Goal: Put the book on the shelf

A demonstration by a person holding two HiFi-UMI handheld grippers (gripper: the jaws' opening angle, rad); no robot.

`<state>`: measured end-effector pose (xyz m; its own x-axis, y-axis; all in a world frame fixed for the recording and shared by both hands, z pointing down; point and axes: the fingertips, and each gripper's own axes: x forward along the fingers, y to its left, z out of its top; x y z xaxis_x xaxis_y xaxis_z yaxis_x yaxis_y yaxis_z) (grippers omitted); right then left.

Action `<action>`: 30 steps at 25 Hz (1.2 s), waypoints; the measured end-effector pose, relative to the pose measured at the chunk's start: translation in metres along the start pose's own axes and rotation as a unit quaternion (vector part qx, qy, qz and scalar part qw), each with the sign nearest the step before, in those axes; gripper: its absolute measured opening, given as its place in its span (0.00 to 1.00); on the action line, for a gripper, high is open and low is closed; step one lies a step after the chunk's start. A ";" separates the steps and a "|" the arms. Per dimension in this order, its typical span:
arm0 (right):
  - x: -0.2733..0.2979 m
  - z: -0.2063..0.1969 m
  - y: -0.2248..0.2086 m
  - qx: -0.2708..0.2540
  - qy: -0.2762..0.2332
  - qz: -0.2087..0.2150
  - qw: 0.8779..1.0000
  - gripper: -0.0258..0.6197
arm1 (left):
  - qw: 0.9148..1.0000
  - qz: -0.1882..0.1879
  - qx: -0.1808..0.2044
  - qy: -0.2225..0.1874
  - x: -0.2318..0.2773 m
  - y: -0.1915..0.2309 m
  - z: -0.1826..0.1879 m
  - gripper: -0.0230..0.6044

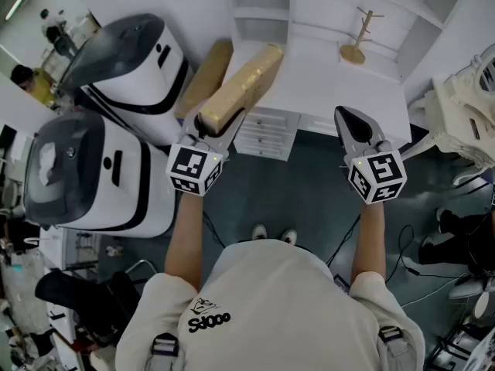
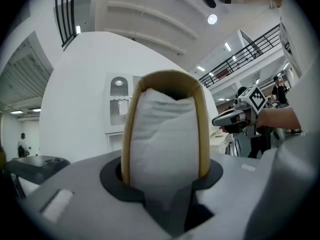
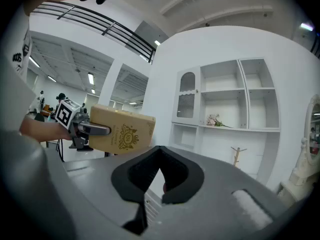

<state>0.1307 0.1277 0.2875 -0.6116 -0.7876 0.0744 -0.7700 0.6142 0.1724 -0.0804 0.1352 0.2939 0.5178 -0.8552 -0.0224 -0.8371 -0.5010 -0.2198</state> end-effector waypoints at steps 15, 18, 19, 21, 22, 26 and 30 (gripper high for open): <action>0.006 -0.011 -0.020 0.027 -0.016 0.032 0.999 0.04 | 0.999 0.019 0.002 0.026 0.017 -0.013 -0.005 0.41; 0.006 -0.017 -0.031 0.039 -0.018 0.043 0.998 0.04 | 0.999 0.029 0.002 0.033 0.025 -0.019 -0.004 0.41; 0.006 -0.019 -0.036 0.042 -0.019 0.046 0.998 0.04 | 0.999 0.033 0.002 0.034 0.027 -0.020 -0.003 0.41; 0.010 -0.023 -0.042 0.047 -0.020 0.050 0.997 0.04 | 0.998 0.042 0.001 0.039 0.031 -0.022 -0.005 0.41; 0.012 -0.025 -0.043 0.050 -0.021 0.053 0.997 0.04 | 0.998 0.046 0.000 0.041 0.033 -0.022 -0.007 0.41; 0.026 -0.031 -0.048 0.052 -0.021 0.062 0.997 0.04 | 0.998 0.049 -0.005 0.044 0.045 -0.016 -0.015 0.41; 0.050 -0.036 -0.063 0.047 -0.019 0.061 0.997 0.04 | 0.998 0.050 -0.009 0.039 0.068 0.002 -0.026 0.41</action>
<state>0.1557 0.0478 0.3157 -0.7067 -0.7057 0.0508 -0.7023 0.7084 0.0708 -0.0519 0.0729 0.3173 0.4172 -0.9082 0.0330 -0.8872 -0.4149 -0.2019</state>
